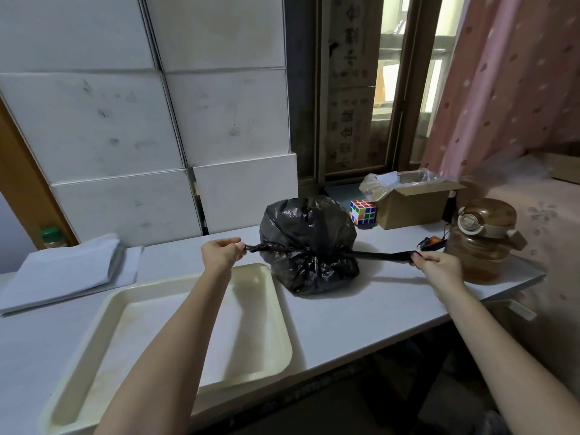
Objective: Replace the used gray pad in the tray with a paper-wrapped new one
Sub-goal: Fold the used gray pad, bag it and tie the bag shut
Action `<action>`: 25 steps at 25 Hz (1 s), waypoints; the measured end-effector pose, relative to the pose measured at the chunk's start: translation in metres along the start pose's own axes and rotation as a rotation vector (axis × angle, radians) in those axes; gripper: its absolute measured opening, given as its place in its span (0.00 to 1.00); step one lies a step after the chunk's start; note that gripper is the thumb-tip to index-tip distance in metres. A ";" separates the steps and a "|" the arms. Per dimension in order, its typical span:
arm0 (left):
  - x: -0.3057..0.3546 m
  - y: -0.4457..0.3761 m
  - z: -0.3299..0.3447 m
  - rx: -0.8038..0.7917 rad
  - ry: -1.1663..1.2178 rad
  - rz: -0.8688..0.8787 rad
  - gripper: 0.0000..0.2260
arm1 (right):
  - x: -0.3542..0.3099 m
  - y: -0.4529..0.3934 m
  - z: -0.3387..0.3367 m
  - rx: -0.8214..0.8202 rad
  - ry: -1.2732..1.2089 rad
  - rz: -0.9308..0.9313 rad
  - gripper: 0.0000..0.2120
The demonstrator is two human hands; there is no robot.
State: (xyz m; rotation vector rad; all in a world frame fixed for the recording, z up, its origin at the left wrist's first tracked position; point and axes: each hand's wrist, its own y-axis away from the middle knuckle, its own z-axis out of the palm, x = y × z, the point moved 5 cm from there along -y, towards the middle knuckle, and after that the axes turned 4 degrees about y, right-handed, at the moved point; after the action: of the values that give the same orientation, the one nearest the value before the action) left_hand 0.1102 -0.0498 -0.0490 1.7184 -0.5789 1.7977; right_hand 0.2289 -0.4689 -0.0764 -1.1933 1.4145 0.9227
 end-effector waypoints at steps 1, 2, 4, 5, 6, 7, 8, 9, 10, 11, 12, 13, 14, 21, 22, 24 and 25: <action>-0.001 -0.001 0.001 0.000 0.000 0.004 0.09 | 0.004 -0.003 -0.002 0.011 -0.006 0.017 0.12; -0.001 -0.001 0.002 -0.006 -0.005 0.006 0.09 | 0.008 -0.005 -0.005 0.020 -0.019 0.038 0.13; -0.001 -0.003 0.008 -0.015 -0.030 0.005 0.09 | 0.009 -0.006 -0.010 0.038 -0.022 0.075 0.14; -0.001 -0.004 0.012 -0.026 -0.060 0.010 0.10 | 0.007 -0.005 -0.013 0.054 -0.009 0.079 0.14; -0.001 -0.003 0.017 -0.041 -0.119 0.029 0.11 | 0.003 -0.002 -0.014 0.064 0.010 0.068 0.13; 0.000 -0.004 0.024 -0.062 -0.188 0.064 0.14 | -0.004 0.001 -0.013 0.047 0.027 0.036 0.14; 0.003 -0.002 0.033 -0.101 -0.244 0.109 0.16 | -0.011 0.006 -0.009 0.008 0.053 0.004 0.17; 0.005 0.001 0.044 -0.162 -0.276 0.162 0.18 | -0.021 0.013 -0.003 -0.038 0.111 -0.036 0.23; 0.009 0.008 0.059 -0.240 -0.300 0.216 0.20 | -0.034 0.021 0.005 -0.069 0.265 -0.129 0.28; 0.010 0.014 0.075 -0.315 -0.336 0.268 0.21 | -0.050 0.031 0.016 -0.076 0.479 -0.294 0.30; 0.012 0.021 0.091 -0.374 -0.393 0.311 0.23 | -0.066 0.041 0.031 -0.061 0.668 -0.488 0.31; 0.012 0.026 0.106 -0.408 -0.457 0.348 0.24 | -0.082 0.051 0.050 -0.049 0.785 -0.671 0.31; 0.012 0.030 0.118 -0.410 -0.525 0.368 0.26 | -0.093 0.058 0.070 -0.068 0.839 -0.790 0.30; -0.022 0.012 0.163 -0.446 -0.900 0.423 0.39 | -0.076 0.043 0.153 -0.168 1.077 -0.878 0.31; -0.020 0.018 0.165 -0.431 -0.867 0.402 0.34 | -0.070 0.038 0.155 -0.162 1.099 -0.881 0.32; -0.024 0.015 0.173 -0.405 -0.812 0.387 0.31 | -0.064 0.028 0.158 -0.150 1.166 -0.860 0.34; -0.028 0.010 0.178 -0.405 -0.807 0.398 0.31 | -0.062 0.022 0.160 -0.154 1.201 -0.826 0.34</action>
State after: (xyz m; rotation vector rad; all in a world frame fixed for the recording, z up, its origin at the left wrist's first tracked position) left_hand 0.2354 -0.1784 -0.0624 2.0773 -1.5863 1.0164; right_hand 0.2415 -0.2991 -0.0461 -2.3788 1.4323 -0.3933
